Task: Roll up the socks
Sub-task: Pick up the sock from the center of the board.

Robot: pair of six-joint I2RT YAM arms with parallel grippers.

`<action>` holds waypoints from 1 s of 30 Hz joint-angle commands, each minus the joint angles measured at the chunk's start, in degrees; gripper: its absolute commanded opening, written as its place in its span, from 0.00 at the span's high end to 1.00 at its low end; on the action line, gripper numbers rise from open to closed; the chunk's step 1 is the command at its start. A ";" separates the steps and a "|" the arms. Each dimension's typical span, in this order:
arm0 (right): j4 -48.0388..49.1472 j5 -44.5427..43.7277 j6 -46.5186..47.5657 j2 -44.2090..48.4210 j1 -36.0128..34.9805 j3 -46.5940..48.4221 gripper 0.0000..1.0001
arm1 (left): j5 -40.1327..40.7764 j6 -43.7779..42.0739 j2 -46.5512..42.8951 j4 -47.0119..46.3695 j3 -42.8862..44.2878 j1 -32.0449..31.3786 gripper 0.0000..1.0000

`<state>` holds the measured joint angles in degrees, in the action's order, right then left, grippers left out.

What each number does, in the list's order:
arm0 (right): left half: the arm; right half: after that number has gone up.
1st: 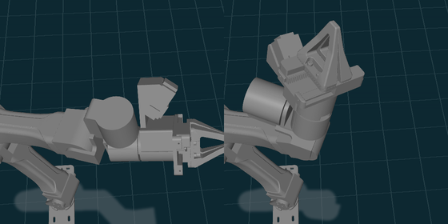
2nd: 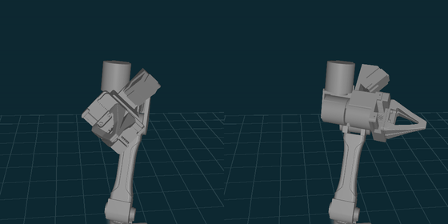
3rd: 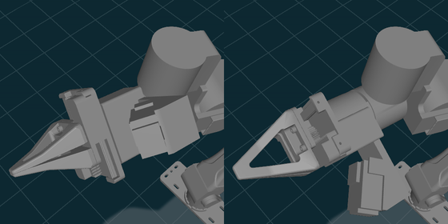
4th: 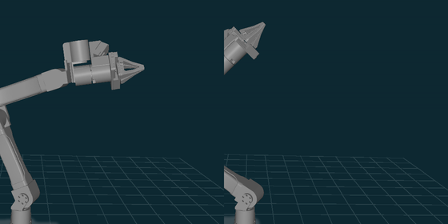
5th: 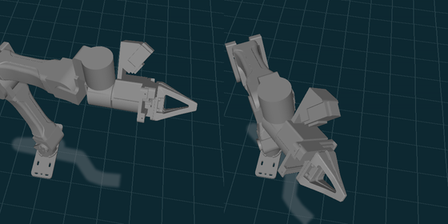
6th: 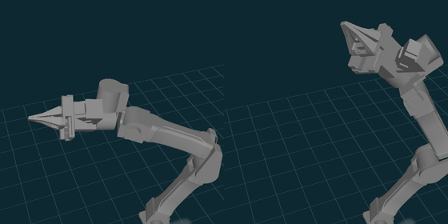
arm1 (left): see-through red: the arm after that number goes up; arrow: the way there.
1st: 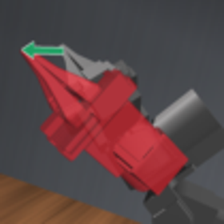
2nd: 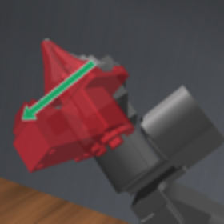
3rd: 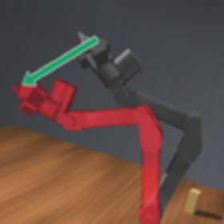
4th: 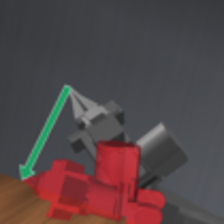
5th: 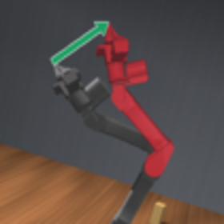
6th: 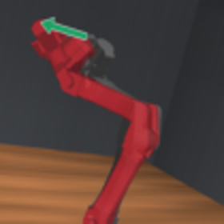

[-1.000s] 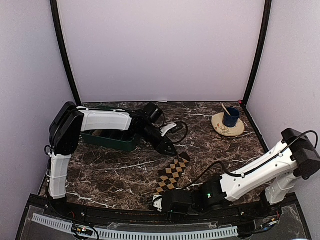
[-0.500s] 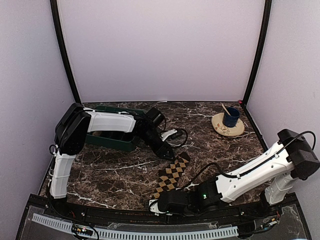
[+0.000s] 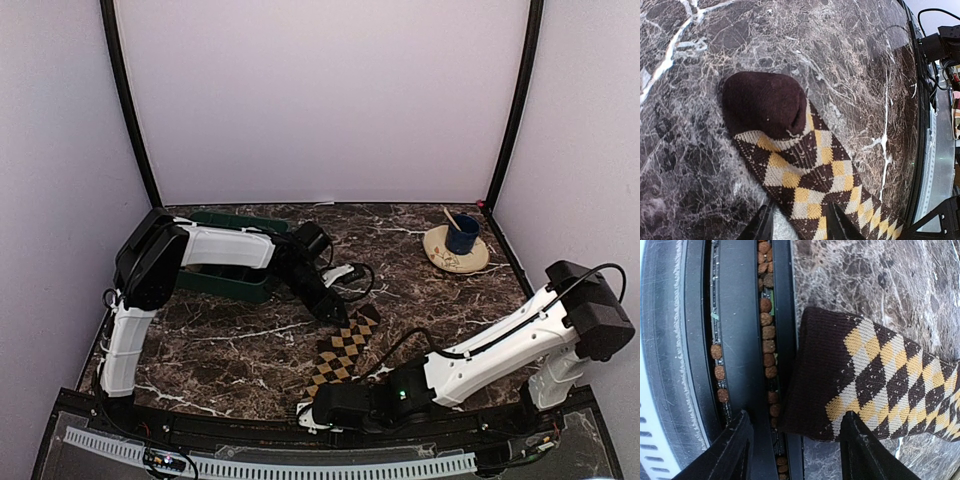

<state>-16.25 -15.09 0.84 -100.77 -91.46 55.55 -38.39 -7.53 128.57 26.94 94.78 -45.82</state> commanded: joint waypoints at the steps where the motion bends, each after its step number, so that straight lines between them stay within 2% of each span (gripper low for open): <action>1: 1.38 -0.45 0.89 -1.09 0.96 0.47 0.49 | 0.33 -1.03 0.00 1.50 0.35 -0.36 0.61; 15: -0.09 1.87 0.42 -1.58 2.72 -0.25 0.90 | 2.71 -1.09 0.80 1.47 -0.67 -0.32 0.62; 20: -0.15 1.93 0.21 0.74 2.87 -0.12 0.95 | 4.33 -0.87 1.12 1.37 -1.27 0.13 0.62; 30: -0.39 2.14 -0.74 6.22 4.66 0.69 1.00 | 5.52 0.41 1.27 -0.41 -3.65 2.10 0.65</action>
<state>-17.15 -12.25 1.17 -97.86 -88.25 55.55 -36.32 -7.35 129.27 25.26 93.62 -44.60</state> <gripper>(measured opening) 0.010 0.358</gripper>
